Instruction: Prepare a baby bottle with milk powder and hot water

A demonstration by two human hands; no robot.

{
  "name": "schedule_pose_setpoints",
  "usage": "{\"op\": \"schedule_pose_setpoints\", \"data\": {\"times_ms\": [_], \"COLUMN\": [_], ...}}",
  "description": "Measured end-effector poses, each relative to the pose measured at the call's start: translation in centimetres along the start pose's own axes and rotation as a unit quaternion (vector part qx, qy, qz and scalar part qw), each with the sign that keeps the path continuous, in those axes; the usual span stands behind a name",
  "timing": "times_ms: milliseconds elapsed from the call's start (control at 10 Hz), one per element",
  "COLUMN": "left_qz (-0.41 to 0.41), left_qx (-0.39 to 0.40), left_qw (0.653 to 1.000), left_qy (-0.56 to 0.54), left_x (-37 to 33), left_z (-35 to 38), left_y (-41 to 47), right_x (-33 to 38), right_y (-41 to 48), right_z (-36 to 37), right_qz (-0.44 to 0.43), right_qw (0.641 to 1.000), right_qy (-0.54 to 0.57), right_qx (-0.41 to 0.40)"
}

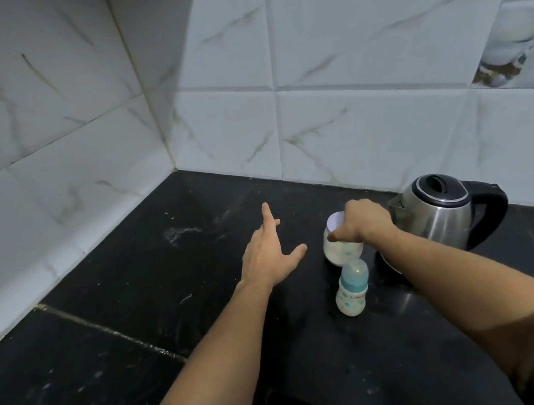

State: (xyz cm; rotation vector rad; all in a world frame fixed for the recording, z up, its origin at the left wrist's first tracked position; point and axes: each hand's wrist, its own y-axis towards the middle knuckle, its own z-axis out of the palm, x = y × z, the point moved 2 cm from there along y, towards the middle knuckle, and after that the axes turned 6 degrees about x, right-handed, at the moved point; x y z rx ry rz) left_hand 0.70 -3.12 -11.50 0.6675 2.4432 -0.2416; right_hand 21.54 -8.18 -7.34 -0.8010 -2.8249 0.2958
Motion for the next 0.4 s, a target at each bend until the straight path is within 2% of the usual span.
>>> {"op": "schedule_pose_setpoints", "data": {"times_ms": [300, 400], "left_qz": [-0.023, -0.017], "left_qx": [-0.017, -0.071], "left_qw": [0.999, 0.994], "left_qy": [0.042, 0.086], "left_x": [-1.4, -2.3], "left_z": [0.4, -0.4], "left_y": [0.5, 0.6], "right_x": [-0.6, -0.4], "right_y": [1.0, 0.6], "right_z": [1.2, 0.4], "right_qz": [-0.033, -0.044], "right_qw": [0.999, 0.999], "right_qy": [-0.001, -0.023], "right_qx": [0.016, -0.001]}}
